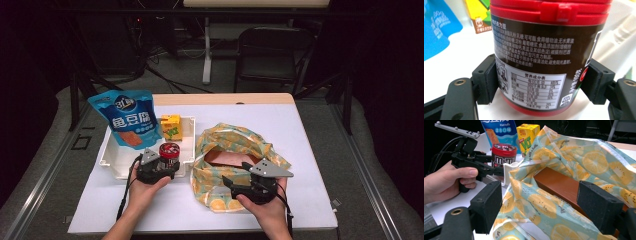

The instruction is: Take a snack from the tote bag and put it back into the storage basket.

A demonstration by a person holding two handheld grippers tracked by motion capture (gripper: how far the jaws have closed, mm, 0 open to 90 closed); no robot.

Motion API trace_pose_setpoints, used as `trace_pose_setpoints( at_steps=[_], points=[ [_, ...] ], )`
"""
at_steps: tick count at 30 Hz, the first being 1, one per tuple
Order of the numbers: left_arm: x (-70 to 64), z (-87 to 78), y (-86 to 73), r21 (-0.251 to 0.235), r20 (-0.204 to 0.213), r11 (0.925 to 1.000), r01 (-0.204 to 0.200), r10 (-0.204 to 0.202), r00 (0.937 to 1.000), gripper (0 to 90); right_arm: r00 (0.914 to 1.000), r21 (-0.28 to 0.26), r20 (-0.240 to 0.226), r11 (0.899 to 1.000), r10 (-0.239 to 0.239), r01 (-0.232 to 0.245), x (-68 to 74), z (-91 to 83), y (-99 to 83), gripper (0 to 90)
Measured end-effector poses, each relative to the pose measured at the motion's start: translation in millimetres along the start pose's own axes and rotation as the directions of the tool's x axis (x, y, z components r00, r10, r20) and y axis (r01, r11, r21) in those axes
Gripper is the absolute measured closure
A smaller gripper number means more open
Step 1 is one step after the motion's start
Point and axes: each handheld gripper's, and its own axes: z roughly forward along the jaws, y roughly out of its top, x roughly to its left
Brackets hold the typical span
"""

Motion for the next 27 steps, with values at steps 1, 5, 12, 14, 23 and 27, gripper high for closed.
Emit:
trace_pose_setpoints(
  at_steps=[1,5,12,14,23,27],
  points=[
    [0.2,0.8,0.7,0.007,-0.009,1.0000,0.001,-0.001,1.0000,25.9,1.0000,-0.001,0.000,1.000,0.000,0.000,-0.2,0.0,0.0,20.4],
    [1.0,2.6,1.2,0.020,-0.011,0.9998,0.006,-0.006,0.9999,25.8,1.0000,-0.003,0.003,1.000,-0.001,0.001,-1.6,0.1,0.3,21.0],
    [-8.6,9.1,3.0,0.099,-0.040,0.9926,-0.070,0.074,0.9964,25.6,0.9999,0.004,0.009,1.000,0.008,-0.008,-1.5,1.6,-4.5,21.5],
    [-8.6,10.2,3.3,0.114,-0.046,0.9913,-0.067,0.073,0.9963,25.5,0.9999,0.005,0.015,1.000,0.004,-0.004,-1.6,0.0,-4.5,21.5],
    [-8.0,3.7,1.2,0.079,-0.025,0.9939,-0.076,0.079,0.9966,23.3,0.9996,0.002,0.026,1.000,0.009,-0.010,-4.4,-1.5,-7.8,21.5],
    [-8.8,-13.9,-4.2,0.057,-0.013,0.9940,-0.094,0.094,0.9955,20.2,0.9996,0.013,0.026,1.000,-0.003,0.003,-4.6,-2.4,-9.0,21.4]
  ],
)
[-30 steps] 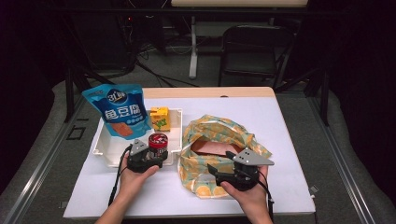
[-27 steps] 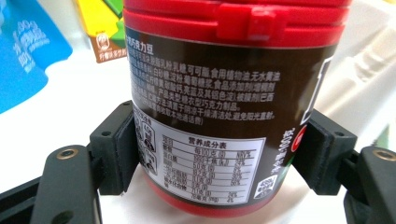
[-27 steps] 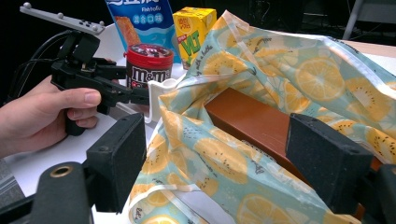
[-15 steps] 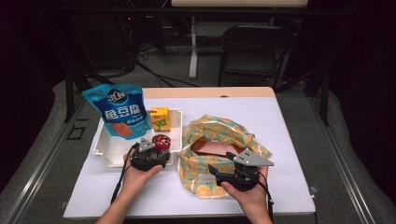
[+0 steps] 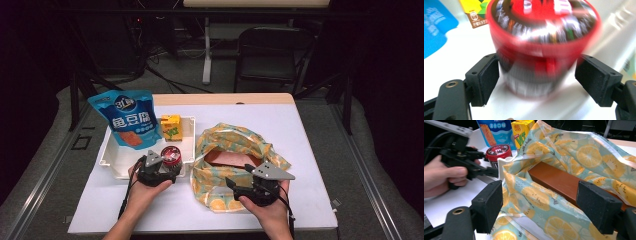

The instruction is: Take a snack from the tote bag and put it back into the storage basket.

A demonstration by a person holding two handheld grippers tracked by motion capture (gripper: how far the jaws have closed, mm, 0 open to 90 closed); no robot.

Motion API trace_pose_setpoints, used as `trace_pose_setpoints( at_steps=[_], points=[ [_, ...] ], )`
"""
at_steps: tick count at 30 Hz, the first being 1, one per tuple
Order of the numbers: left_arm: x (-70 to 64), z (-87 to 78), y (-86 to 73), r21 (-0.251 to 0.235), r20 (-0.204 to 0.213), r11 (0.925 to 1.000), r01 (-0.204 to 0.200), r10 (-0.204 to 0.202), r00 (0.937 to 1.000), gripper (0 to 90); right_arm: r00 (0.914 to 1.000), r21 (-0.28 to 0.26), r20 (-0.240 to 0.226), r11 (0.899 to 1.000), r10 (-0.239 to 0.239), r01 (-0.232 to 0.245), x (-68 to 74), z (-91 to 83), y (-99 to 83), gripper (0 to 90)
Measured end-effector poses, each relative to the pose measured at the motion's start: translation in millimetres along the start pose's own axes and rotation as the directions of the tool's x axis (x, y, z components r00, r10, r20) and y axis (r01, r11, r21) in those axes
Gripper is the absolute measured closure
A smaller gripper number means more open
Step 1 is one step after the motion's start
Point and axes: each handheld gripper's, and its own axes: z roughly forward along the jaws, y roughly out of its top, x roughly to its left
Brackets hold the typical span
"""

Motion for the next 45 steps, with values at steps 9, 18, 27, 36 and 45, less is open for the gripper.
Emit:
trace_pose_setpoints(
  at_steps=[9,18,27,36,45],
  points=[
    [-2.5,-47.7,-5.0,-0.069,-0.008,0.9948,0.076,-0.077,0.9970,62.2,1.0000,-0.002,0.002,1.000,0.007,-0.007,-1.9,-0.3,-1.6,21.3],
    [-5.9,-41.2,-2.6,-0.098,0.068,0.9913,0.088,-0.082,0.9943,90.0,1.0000,0.003,0.002,1.000,0.009,-0.009,-2.6,2.0,-2.4,21.4],
    [7.8,-30.4,0.5,-0.093,0.037,0.9833,0.157,-0.154,0.9874,90.0,0.9999,0.005,0.007,1.000,0.010,-0.010,-4.1,1.3,-3.5,21.5],
    [25.4,-16.7,10.8,-0.074,0.013,0.9688,0.236,-0.236,0.9716,90.0,0.9999,0.011,0.009,1.000,0.013,-0.013,-3.5,3.5,-4.2,21.6],
    [31.8,-1.9,21.5,-0.077,0.001,0.9531,0.292,-0.293,0.9560,90.0,0.9998,0.017,0.013,1.000,0.014,-0.014,-4.6,4.1,-5.0,21.6]
  ],
)
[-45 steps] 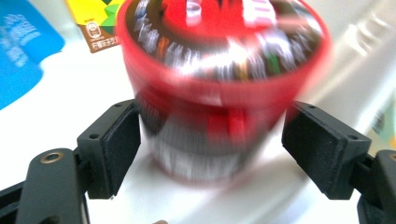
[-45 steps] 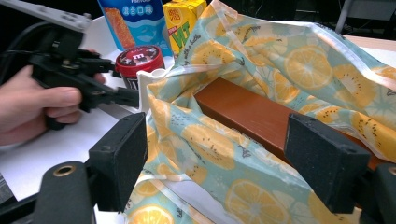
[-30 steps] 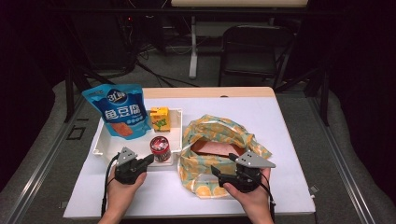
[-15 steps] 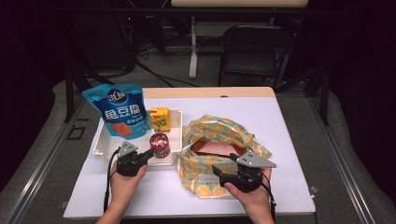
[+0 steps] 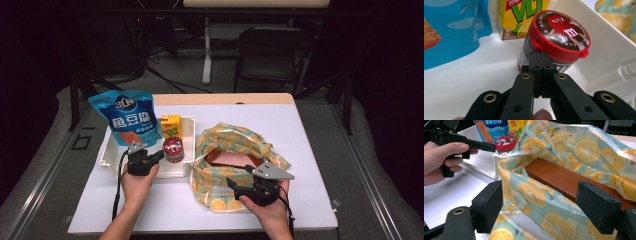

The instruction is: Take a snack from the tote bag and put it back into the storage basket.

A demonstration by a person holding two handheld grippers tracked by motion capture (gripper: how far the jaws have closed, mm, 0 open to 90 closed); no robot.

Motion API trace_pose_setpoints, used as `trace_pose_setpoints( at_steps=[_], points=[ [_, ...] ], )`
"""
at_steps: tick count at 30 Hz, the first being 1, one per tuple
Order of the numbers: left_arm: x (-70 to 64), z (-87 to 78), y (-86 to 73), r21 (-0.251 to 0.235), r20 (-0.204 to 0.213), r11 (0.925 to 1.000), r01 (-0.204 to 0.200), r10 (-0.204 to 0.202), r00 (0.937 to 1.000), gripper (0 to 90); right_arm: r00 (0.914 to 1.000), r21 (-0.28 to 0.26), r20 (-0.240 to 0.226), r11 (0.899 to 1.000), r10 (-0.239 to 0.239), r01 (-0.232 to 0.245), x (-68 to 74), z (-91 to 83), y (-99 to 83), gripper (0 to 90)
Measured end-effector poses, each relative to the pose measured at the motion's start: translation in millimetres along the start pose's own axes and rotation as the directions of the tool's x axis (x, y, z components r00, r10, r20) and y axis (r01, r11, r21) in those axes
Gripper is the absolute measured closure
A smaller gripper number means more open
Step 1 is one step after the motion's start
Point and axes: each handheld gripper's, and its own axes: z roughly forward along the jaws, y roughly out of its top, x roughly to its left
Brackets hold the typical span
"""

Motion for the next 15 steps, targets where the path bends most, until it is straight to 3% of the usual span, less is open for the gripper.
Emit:
trace_pose_setpoints(
  at_steps=[8,15],
  points=[
    [-8.4,13.7,7.1,0.005,0.008,1.0000,0.007,-0.007,0.9999,90.0,0.9999,-0.008,0.010,1.000,0.010,-0.010,-4.6,-1.7,-0.2,21.8],
    [-8.3,26.8,5.5,0.021,0.023,0.9980,0.060,-0.060,0.9979,90.0,0.9998,-0.008,0.014,1.000,0.011,-0.011,-5.9,-1.6,-0.5,21.8]
  ],
)
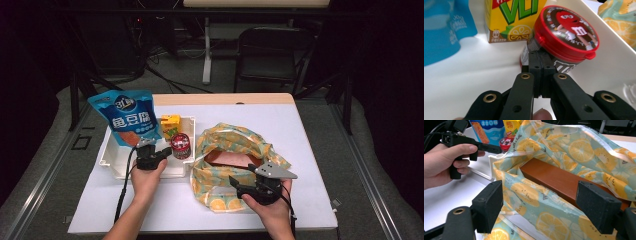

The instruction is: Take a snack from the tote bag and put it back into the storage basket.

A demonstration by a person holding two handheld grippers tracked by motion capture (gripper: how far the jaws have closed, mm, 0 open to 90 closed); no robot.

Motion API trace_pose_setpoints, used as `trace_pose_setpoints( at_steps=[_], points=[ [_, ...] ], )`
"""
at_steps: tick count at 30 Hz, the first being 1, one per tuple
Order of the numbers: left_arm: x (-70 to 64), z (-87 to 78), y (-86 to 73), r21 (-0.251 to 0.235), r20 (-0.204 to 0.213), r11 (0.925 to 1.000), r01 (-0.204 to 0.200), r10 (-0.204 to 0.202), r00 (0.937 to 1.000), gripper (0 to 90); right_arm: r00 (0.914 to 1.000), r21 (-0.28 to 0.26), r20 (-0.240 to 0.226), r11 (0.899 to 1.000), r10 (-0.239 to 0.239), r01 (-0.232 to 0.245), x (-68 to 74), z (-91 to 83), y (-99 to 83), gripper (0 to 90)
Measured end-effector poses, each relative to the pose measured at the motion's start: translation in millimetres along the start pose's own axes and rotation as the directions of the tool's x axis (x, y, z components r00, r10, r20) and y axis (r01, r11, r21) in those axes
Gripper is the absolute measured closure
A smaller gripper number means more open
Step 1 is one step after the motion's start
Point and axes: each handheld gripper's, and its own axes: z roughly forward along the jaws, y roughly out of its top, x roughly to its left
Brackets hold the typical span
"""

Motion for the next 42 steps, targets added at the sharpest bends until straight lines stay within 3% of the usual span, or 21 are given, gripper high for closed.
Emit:
trace_pose_setpoints(
  at_steps=[8,15,21,25,30,33,38,40,42],
  points=[
    [-5.3,3.4,6.9,0.013,-0.023,0.9995,-0.027,0.027,0.9994,90.0,1.0000,-0.003,0.006,1.000,0.005,-0.005,-1.8,0.2,-0.5,21.9],
    [-10.3,2.9,1.3,0.027,-0.003,0.9976,-0.063,0.063,0.9980,87.2,0.9999,-0.009,0.010,1.000,0.012,-0.012,-3.8,-0.9,-0.6,22.0],
    [-24.6,5.1,-2.0,0.041,0.029,0.9938,-0.104,0.102,0.9943,87.4,0.9999,-0.007,0.011,1.000,0.011,-0.011,-3.9,-0.9,-0.4,22.0],
    [-28.0,10.1,-2.1,0.046,0.037,0.9946,-0.093,0.091,0.9951,87.9,0.9998,-0.006,0.012,1.000,0.013,-0.013,-4.2,-0.6,-0.8,22.1],
    [-30.0,11.7,-2.3,0.051,0.046,0.9928,-0.109,0.106,0.9933,88.5,0.9997,-0.008,0.017,1.000,0.017,-0.017,-7.2,-1.9,-1.1,24.3],
    [-29.7,5.9,-3.5,0.039,0.047,0.9934,-0.108,0.106,0.9932,88.5,0.9997,-0.016,0.017,1.000,0.015,-0.015,-10.0,-4.5,-0.9,31.2],
    [-29.7,-14.3,-8.5,0.005,0.050,0.9921,-0.125,0.125,0.9909,88.5,0.9997,-0.029,-0.009,0.999,0.023,-0.024,-20.0,-8.2,-1.6,59.7],
    [-31.5,-24.8,-10.1,-0.014,0.053,0.9912,-0.132,0.133,0.9898,88.5,0.9992,-0.018,0.032,1.000,0.022,-0.021,-23.8,-8.9,-1.9,70.8],
    [-34.8,-35.1,-11.3,-0.027,0.054,0.9885,-0.149,0.150,0.9872,88.8,0.9988,-0.028,0.041,0.999,0.028,-0.027,-27.9,-9.5,-2.3,82.4]
  ],
)
